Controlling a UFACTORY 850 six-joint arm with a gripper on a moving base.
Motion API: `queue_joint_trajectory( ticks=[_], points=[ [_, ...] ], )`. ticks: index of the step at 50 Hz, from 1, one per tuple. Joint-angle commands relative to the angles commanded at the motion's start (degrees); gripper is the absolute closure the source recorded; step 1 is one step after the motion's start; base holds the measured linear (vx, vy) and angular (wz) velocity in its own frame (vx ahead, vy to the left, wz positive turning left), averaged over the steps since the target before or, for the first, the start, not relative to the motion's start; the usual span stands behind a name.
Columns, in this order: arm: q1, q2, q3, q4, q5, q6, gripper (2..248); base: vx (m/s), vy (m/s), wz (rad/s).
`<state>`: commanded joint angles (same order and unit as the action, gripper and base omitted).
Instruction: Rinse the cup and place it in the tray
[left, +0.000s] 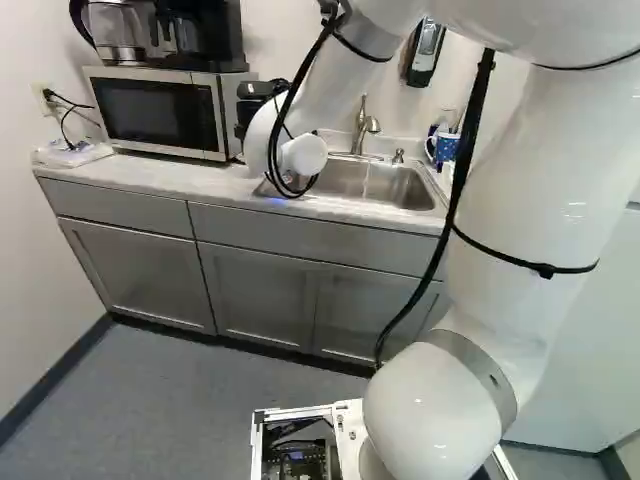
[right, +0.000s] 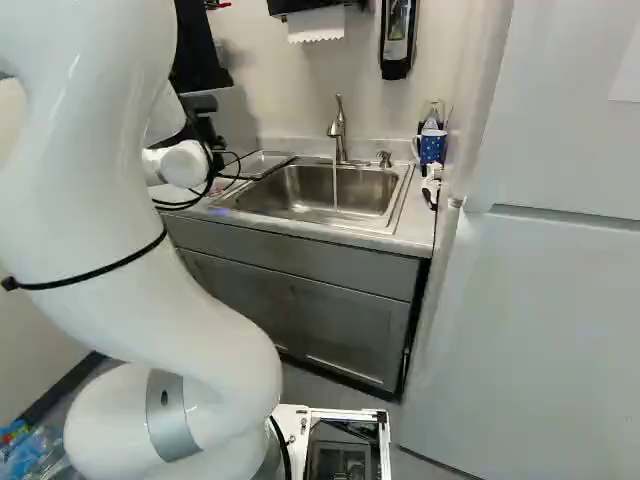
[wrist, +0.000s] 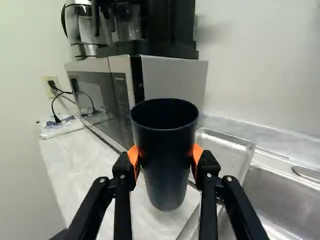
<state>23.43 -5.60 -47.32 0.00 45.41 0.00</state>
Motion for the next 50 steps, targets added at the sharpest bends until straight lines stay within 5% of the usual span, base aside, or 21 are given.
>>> queue_joint_trajectory(
  ticks=[50],
  points=[
    [-7.91, 6.43, 4.22, 0.0, -2.26, 0.0, 129, 0.0, 0.0, 0.0]
  ],
)
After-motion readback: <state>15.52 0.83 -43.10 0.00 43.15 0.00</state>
